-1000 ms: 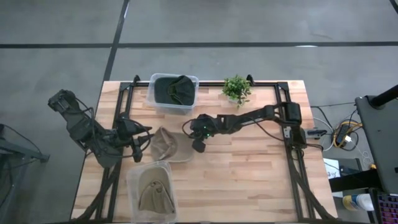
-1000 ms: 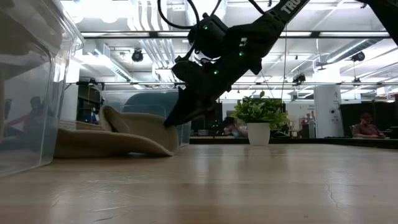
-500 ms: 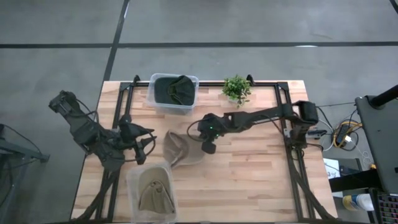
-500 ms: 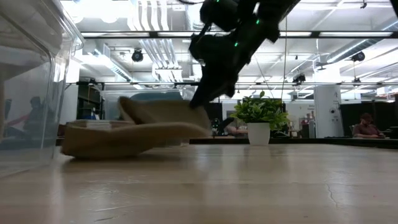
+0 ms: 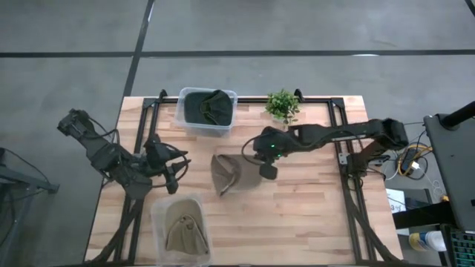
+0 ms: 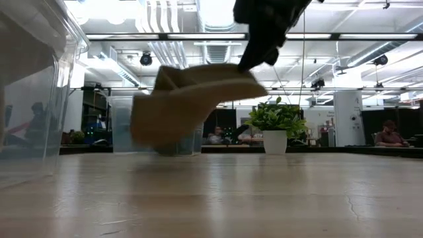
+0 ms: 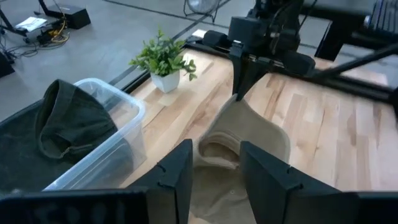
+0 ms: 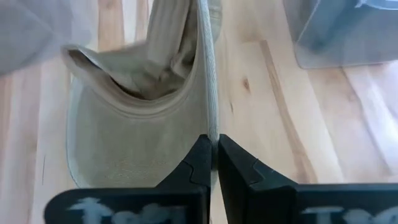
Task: Pick & Place hat
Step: Put the brown cap in the bottom transparent bin
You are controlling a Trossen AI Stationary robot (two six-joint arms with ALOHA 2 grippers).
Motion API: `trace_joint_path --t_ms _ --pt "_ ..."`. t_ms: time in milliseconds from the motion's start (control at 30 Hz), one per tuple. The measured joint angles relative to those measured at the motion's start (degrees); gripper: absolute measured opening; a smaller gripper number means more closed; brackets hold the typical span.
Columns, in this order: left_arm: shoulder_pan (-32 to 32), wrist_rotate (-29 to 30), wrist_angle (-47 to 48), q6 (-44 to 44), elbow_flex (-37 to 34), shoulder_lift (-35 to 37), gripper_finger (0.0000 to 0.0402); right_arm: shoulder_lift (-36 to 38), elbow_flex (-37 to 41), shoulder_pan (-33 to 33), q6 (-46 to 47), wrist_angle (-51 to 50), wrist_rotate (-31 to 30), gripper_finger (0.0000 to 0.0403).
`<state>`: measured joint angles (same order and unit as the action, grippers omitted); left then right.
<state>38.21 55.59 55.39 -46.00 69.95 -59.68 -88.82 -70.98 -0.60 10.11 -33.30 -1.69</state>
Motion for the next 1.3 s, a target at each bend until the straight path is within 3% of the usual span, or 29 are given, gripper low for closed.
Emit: trace_joint_path --t_ms 300,567,900,1300 --pt "-5.1 -5.4 -8.1 4.4 0.0 0.0 0.0126 8.3 -0.1 0.0 -8.5 -5.0 1.9 0.0008" --pt "-11.6 -14.8 -12.6 5.5 2.5 0.0 0.0126 10.2 -7.4 0.0 -13.1 -11.9 5.1 0.0008" --pt "-24.0 -33.2 -21.6 7.1 4.4 -0.2 0.0126 3.4 -18.6 1.1 -16.2 -18.4 11.3 0.0008" --pt "-28.0 -41.6 -21.6 5.2 4.2 -4.3 0.0126 -10.1 -38.2 1.5 -18.3 -27.4 14.3 0.0008"
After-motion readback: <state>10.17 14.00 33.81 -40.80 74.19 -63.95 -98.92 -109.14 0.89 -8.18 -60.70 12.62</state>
